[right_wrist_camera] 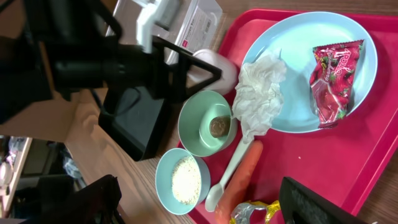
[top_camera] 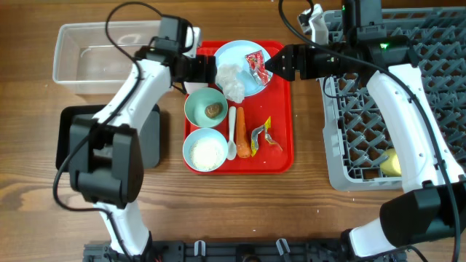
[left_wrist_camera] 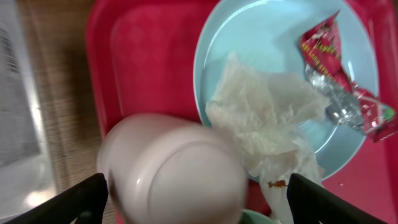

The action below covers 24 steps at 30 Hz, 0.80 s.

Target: Sort waste into correct bins and load items into the dishwasher rack

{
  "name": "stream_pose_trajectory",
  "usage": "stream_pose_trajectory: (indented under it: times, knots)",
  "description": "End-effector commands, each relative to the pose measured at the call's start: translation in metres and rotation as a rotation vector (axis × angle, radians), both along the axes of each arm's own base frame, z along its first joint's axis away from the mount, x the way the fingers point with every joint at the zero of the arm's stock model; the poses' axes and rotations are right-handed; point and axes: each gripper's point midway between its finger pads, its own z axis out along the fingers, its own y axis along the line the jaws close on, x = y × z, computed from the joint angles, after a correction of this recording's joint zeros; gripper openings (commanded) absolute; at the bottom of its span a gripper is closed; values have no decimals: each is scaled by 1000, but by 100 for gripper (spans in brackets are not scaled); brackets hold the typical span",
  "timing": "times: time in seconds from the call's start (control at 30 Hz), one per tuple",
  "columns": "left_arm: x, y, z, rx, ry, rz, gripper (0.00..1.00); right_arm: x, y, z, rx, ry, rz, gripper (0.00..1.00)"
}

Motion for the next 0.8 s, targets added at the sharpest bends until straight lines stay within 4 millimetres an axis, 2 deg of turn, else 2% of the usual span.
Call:
stream_pose_trajectory:
  times: [0.0,0.13,0.3,0.33,0.43,0.5,0.67,0.77]
  knots:
    - [2,2,-12,80,-7,-12,92,2,-1,-9,-26,14,-8,84]
    - [7,1,-15,76,-19,-12,93,3,-3,-11,-35,14,-13,85]
    - [5,-8,-26,80,-5,-30,88,2,-4,-12,-43,19,-17,85]
    - [4,-13,-26,79,-9,-40,82,2,-4,-12,-42,20,-17,85]
    - [5,-27,-23,72,-33,-65,71,1,-4,-12,-43,23,-16,85]
    - [7,-32,-21,67,-49,-74,67,1,-4,-13,-44,27,-17,85]
    - [7,-35,-21,65,-53,-78,52,1,-5,-14,-53,28,-23,85]
    - [6,-35,-15,59,-57,-71,49,2,-7,-15,-64,30,-29,85]
